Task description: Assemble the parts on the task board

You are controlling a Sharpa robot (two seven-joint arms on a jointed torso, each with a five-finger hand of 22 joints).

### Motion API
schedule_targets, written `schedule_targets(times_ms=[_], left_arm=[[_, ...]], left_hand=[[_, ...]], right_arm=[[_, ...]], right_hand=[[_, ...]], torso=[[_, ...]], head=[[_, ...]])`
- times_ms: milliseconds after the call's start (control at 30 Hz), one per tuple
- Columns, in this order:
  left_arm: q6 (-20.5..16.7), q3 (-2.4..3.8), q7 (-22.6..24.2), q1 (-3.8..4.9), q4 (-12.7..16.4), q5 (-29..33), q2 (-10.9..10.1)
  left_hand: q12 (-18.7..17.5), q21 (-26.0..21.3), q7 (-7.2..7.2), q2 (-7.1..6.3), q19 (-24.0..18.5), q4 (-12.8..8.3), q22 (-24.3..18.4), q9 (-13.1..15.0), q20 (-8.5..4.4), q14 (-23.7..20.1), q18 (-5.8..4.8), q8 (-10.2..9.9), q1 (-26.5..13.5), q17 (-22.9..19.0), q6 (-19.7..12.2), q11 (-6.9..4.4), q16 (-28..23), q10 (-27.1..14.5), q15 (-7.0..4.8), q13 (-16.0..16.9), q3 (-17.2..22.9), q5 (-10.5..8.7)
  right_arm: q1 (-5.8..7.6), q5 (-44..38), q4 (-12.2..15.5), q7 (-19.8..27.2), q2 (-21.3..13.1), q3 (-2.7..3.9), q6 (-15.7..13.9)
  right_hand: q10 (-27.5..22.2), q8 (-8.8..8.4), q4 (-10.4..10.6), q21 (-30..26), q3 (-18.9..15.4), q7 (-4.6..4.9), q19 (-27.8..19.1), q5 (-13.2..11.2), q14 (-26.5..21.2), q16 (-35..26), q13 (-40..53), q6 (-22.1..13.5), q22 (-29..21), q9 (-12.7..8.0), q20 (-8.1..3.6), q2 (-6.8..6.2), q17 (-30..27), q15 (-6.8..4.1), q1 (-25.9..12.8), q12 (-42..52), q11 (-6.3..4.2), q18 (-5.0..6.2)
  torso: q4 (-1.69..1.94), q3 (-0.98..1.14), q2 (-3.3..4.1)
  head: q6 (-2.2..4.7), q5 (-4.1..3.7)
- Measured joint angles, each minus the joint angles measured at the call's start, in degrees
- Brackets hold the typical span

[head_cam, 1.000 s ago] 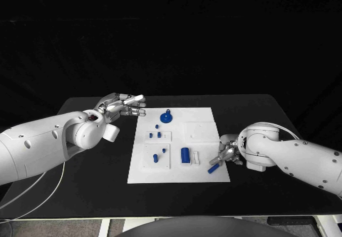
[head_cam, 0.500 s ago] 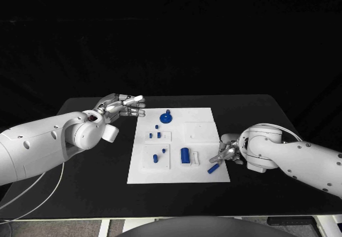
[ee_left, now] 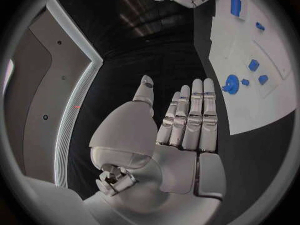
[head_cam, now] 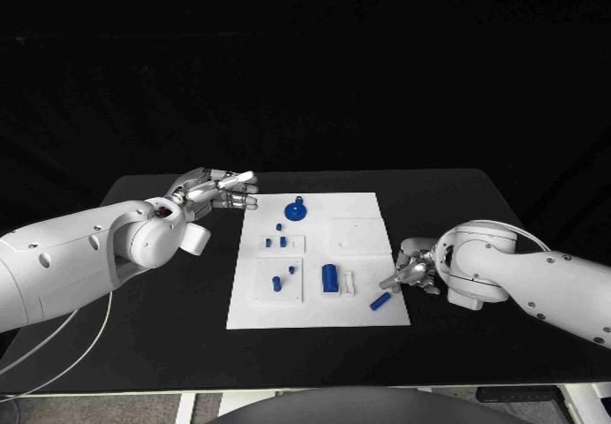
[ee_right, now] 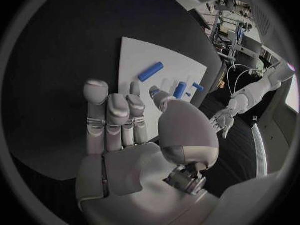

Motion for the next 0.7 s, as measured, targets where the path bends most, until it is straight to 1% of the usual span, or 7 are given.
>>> schedule_targets(times_ms=[67, 167, 300, 400, 433, 633, 700], left_arm=[[0.0, 0.0, -0.04, 0.0, 0.0, -0.02, -0.01], [0.01, 0.0, -0.1, 0.0, 0.0, -0.04, -0.03], [0.01, 0.0, -0.16, 0.0, -0.01, -0.06, -0.06], [0.01, -0.01, -0.22, 0.0, -0.02, -0.08, -0.06], [0.01, -0.01, -0.24, 0.0, -0.02, -0.09, -0.06], [0.01, -0.02, -0.38, 0.0, -0.04, -0.12, -0.06], [0.01, -0.02, -0.43, 0.0, -0.04, -0.13, -0.06]], left_hand=[[0.0, 0.0, 0.0, 0.0, 0.0, 0.0, 0.0, 0.0, 0.0, 0.0, 0.0, 0.0, 0.0, 0.0, 0.0, 0.0, 0.0, 0.0, 0.0, 0.0, 0.0, 0.0], [0.0, 0.0, 0.0, 0.0, 0.0, 0.16, 0.0, 0.0, 0.0, 0.0, 0.0, 0.0, 0.0, 0.0, 0.0, 0.0, 0.0, 0.0, 0.0, 0.0, 0.16, 0.0], [0.0, 0.0, 0.0, 0.0, 0.0, 0.16, 0.0, 0.0, 0.0, 0.0, 0.0, 0.0, 0.0, -0.01, 0.0, 0.0, 0.0, 0.0, 0.0, 0.0, 0.16, 0.0], [0.0, 0.0, 0.0, 0.0, 0.0, 0.31, 0.0, 0.0, 0.0, 0.0, 0.0, 0.0, 0.0, -0.01, 0.0, 0.0, 0.0, 0.0, 0.0, 0.0, 0.01, 0.0], [0.0, 0.0, 0.0, 0.0, 0.0, 0.31, 0.0, 0.0, 0.0, 0.0, 0.0, 0.0, 0.0, -0.01, 0.0, 0.0, 0.0, 0.0, 0.0, 0.0, 0.01, 0.0], [0.0, 0.0, 0.0, 0.0, 0.0, 0.31, 0.0, 0.0, 0.0, 0.0, 0.0, 0.0, 0.0, -0.01, 0.0, 0.0, 0.0, 0.0, 0.0, 0.0, 0.01, 0.0], [0.0, 0.0, 0.0, 0.0, 0.0, 0.31, 0.01, 0.0, 0.0, 0.0, 0.0, 0.0, 0.0, -0.01, 0.0, 0.0, 0.0, 0.0, 0.0, 0.0, 0.01, 0.0]], right_arm=[[0.0, 0.98, 0.23, 0.0, -0.12, 0.0, -0.12], [0.0, 2.61, 0.61, -0.01, -0.3, 0.0, -0.21], [0.0, 5.09, 1.01, -0.01, -0.53, 0.0, -0.11], [-0.02, 6.91, 1.19, -0.01, -0.73, 0.0, 0.22], [-0.03, 7.35, 1.23, -0.01, -0.78, 0.0, 0.37], [-0.12, 9.39, 1.57, -0.03, -1.03, -0.01, 1.48], [-0.15, 9.75, 1.68, -0.03, -1.09, -0.01, 1.82]], right_hand=[[0.12, 0.0, -0.7, 0.0, -0.01, 0.0, 0.0, 0.0, 0.0, 0.31, 0.0, 0.0, -0.07, -1.39, 0.0, 0.4, -0.05, 0.0, -0.4, 0.0, 0.12, -0.01], [0.21, 0.0, -1.03, 0.0, 0.01, 0.0, 0.0, 0.0, 0.0, 0.31, 0.0, 0.0, -0.09, -2.79, 0.0, 0.4, -0.05, 0.0, -0.4, 0.0, 0.21, -0.01], [0.21, 0.0, -1.53, 0.0, -0.24, 0.0, 0.0, 0.0, 0.0, 0.39, -0.02, 0.0, -0.11, -3.91, 0.0, 0.84, -0.07, 0.0, -0.84, 0.0, 0.21, -0.01], [0.21, 0.0, -1.69, 0.0, -0.39, 0.0, 0.0, 0.0, 0.0, 0.51, -0.12, 0.0, -0.22, -4.29, 0.0, 1.08, -0.14, 0.0, -1.08, 0.0, 0.21, -0.01], [0.21, 0.0, -2.05, 0.0, -0.76, 0.0, 0.0, 0.0, 0.0, 0.51, -0.12, 0.0, -0.22, -4.49, 0.0, 1.39, -0.14, 0.0, -1.39, 0.0, 0.21, 0.0], [0.2, 0.0, -2.48, -0.21, -1.18, -0.01, 0.0, 0.0, 0.0, 0.51, -0.23, 0.0, -0.42, -4.91, 0.0, 1.68, -0.14, 0.0, -1.68, 0.0, 0.21, -0.01], [0.2, 0.0, -2.65, -0.21, -1.37, 0.17, 0.0, 0.0, 0.0, 0.54, -0.22, 0.17, -0.42, -5.02, 0.0, 2.0, -0.13, 0.0, -1.98, 0.0, 0.21, 0.0]], torso=[[0.02, 0.01, 0.01], [0.04, 0.04, 0.03], [0.06, 0.05, 0.04], [0.05, 0.05, 0.05], [0.05, 0.05, 0.05], [0.06, 0.04, 0.05], [0.07, 0.04, 0.05]], head=[[0.03, -0.03], [0.04, -0.08], [0.0, -0.14], [-0.09, -0.14], [-0.1, -0.14], [-0.19, -0.15], [-0.22, -0.16]])
